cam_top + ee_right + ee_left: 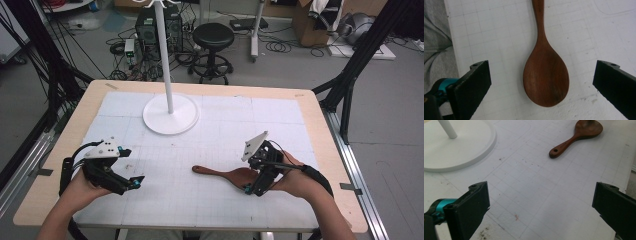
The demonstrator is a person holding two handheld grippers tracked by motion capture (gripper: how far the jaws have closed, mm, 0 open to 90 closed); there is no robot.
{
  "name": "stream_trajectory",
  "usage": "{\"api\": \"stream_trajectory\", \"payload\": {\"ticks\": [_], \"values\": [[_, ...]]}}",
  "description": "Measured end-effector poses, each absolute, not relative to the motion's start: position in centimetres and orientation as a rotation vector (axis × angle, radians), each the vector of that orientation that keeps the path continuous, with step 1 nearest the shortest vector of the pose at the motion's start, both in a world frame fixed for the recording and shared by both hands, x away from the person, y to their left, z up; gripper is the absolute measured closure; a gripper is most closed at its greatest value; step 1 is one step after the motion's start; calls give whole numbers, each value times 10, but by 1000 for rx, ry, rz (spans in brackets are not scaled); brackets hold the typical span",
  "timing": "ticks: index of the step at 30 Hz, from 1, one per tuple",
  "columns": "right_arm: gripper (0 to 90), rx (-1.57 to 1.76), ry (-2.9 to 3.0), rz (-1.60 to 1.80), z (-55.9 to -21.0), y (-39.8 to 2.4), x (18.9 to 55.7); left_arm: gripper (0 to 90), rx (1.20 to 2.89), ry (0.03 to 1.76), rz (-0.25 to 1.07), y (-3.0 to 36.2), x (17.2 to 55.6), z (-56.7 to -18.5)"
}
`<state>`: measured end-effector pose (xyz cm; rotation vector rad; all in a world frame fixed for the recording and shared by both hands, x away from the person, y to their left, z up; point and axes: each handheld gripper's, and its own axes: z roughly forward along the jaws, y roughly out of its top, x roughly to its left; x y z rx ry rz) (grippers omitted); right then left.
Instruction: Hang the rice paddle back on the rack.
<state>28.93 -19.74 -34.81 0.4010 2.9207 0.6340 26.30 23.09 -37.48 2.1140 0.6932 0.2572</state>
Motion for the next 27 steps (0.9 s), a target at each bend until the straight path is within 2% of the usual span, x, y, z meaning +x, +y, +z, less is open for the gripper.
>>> {"api": "stream_trajectory", "payload": {"ticks": [27], "values": [[10,355,2991,497,-376,-148,303,18,2129,689,256,231,263,-376]]}}
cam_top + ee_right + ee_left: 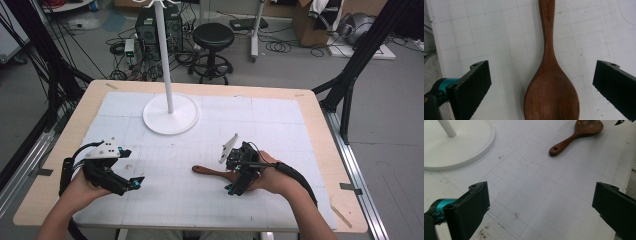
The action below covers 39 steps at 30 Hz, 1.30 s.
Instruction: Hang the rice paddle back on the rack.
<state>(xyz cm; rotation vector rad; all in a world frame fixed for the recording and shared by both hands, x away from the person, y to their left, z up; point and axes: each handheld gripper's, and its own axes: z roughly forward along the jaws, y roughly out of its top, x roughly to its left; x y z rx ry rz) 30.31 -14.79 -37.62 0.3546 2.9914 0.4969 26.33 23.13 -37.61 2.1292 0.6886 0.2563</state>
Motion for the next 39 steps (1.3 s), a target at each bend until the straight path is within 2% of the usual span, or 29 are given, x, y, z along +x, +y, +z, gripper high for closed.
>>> {"api": "stream_trajectory", "payload": {"ticks": [16,27,30,39], "values": [[13,374,3013,381,-393,-127,311,18,2129,689,254,231,263,-377],[75,391,3025,321,-401,-117,316,18,2132,692,256,231,264,-378],[155,407,3031,298,-403,-115,318,18,2132,695,254,231,264,-379],[251,409,3059,201,-410,-109,323,18,2134,693,258,230,264,-380]]}}
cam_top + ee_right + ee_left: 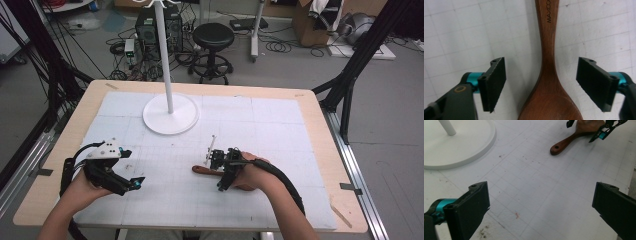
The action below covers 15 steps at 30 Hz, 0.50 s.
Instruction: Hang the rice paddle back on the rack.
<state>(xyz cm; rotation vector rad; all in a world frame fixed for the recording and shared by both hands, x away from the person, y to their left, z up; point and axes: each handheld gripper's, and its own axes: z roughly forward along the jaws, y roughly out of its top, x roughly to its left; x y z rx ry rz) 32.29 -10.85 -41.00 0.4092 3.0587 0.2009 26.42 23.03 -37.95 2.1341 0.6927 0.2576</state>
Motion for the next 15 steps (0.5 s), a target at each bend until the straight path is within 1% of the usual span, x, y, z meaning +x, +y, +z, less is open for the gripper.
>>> {"api": "stream_trajectory", "payload": {"ticks": [1,7,15], "values": [[260,408,3059,190,-410,-108,323,18,2137,688,256,230,264,-380],[395,379,3064,124,-412,-102,326,18,2139,689,258,230,264,-380],[501,357,3058,45,-414,-96,328,18,2141,688,254,229,264,-381]]}}
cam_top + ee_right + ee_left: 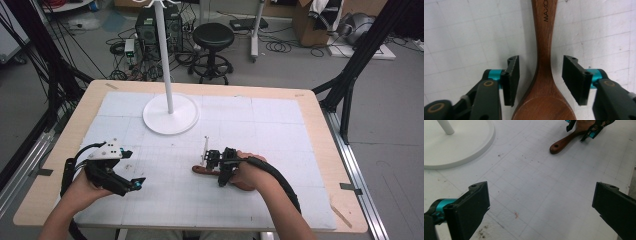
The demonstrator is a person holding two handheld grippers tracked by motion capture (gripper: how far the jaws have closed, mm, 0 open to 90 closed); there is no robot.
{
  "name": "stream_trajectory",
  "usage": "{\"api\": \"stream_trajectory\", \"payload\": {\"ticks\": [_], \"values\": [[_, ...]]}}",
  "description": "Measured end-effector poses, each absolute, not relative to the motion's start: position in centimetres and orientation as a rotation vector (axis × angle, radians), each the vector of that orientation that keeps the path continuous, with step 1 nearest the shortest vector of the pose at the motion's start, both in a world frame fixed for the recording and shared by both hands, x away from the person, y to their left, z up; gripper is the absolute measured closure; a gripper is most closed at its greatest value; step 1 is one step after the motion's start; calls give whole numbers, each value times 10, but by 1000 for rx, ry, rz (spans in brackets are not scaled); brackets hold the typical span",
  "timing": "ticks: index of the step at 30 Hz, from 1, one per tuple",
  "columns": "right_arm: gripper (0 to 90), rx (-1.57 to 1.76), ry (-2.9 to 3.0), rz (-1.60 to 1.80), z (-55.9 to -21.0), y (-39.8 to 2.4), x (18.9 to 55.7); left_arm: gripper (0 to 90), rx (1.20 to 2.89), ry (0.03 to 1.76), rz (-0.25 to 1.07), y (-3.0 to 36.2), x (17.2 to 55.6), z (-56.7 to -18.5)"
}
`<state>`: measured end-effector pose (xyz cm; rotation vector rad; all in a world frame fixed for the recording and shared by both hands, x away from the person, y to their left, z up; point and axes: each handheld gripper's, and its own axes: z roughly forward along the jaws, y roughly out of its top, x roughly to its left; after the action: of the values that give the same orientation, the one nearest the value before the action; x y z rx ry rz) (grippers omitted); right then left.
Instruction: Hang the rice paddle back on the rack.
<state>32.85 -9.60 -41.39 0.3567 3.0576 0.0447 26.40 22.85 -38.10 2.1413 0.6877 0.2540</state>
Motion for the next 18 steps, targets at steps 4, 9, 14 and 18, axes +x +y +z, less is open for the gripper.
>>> {"api": "stream_trajectory", "payload": {"ticks": [4,9,14,18], "values": [[563,384,3051,33,-414,-95,332,18,2142,687,252,228,264,-381],[632,398,3061,36,-414,-96,333,18,2145,686,253,228,264,-381],[683,365,3090,29,-415,-96,333,18,2152,684,250,228,264,-382],[701,337,3101,6,-415,-95,334,18,2149,684,249,228,264,-382]]}}
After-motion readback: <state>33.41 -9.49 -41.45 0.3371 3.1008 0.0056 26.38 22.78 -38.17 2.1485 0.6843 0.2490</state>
